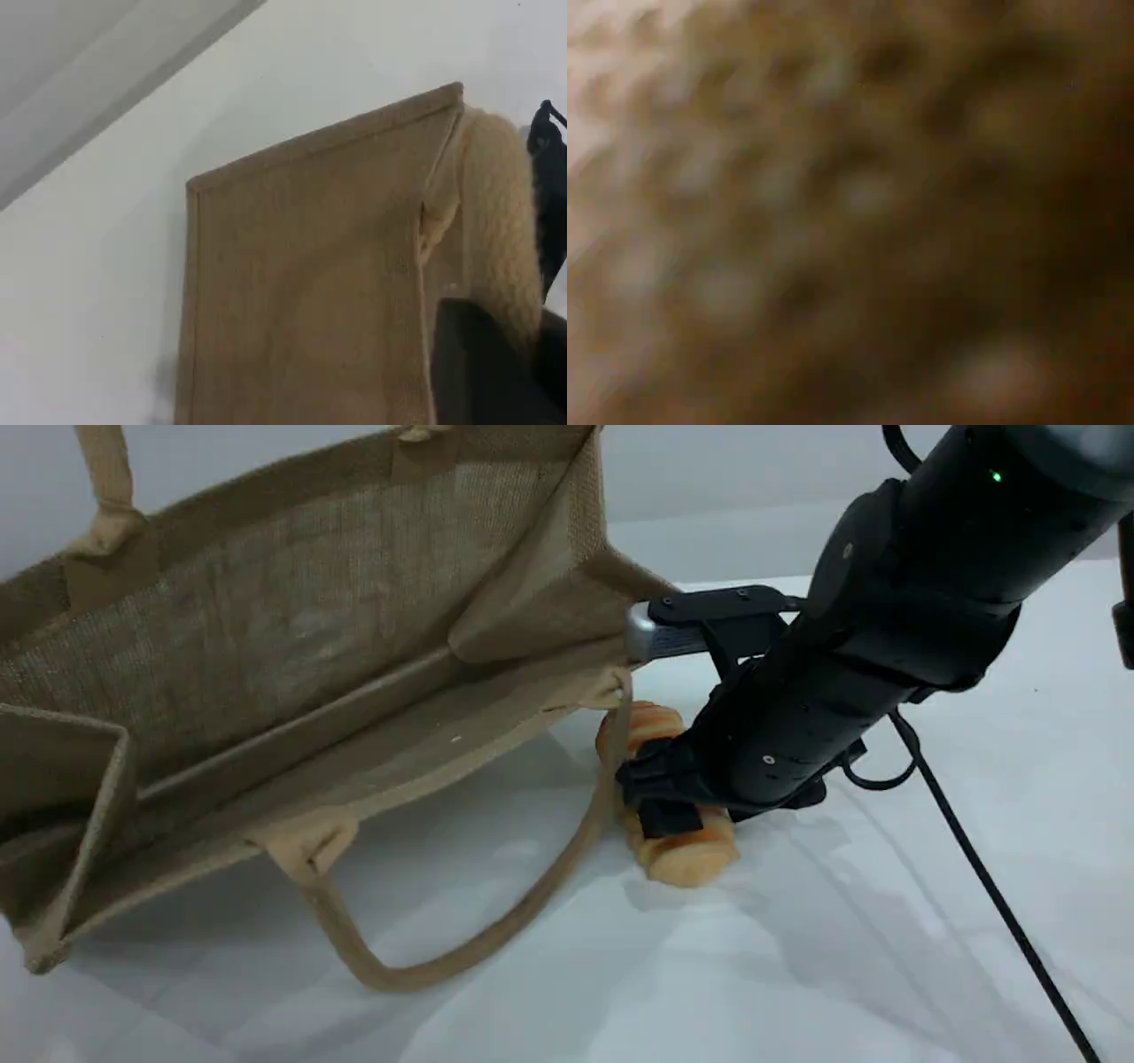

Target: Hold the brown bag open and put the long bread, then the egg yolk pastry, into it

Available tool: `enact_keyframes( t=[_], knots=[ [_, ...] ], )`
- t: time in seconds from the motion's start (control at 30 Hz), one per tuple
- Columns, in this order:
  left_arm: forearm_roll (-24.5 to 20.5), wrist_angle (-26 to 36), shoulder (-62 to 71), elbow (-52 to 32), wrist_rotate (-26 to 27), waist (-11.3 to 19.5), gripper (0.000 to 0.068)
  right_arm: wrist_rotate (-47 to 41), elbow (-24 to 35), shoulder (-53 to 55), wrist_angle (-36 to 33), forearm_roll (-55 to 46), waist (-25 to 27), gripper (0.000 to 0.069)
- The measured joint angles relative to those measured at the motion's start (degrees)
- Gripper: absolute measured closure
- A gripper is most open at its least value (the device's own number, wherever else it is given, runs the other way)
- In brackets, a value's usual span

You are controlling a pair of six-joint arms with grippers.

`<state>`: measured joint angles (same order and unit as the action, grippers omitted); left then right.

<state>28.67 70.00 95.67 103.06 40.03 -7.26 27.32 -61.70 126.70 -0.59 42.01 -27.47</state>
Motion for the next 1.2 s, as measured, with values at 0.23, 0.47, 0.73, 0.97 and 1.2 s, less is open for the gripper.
enact_keyframes(
  t=[0.23,0.47,0.73,0.97,1.2],
  knots=[
    [0.0,0.0,0.0,0.0,0.0,0.0,0.059,1.5,0.0,-0.4,-1.0,-0.2,0.0,0.0519],
    [0.0,-0.1,0.1,0.0,0.0,0.0,0.059,3.3,0.4,-7.1,-6.3,-2.5,0.1,0.0559],
    [0.0,-0.2,0.1,0.0,0.0,0.0,0.059,3.2,0.2,-15.6,-3.9,-4.9,5.5,0.0583],
    [0.1,0.0,0.1,0.0,0.0,0.0,0.059,2.9,0.2,-19.4,-6.3,-4.9,16.3,0.0583],
    [5.8,0.0,0.2,0.0,3.9,-0.3,0.059,6.2,0.2,-28.2,-21.2,-5.1,21.3,0.0593]
  ],
)
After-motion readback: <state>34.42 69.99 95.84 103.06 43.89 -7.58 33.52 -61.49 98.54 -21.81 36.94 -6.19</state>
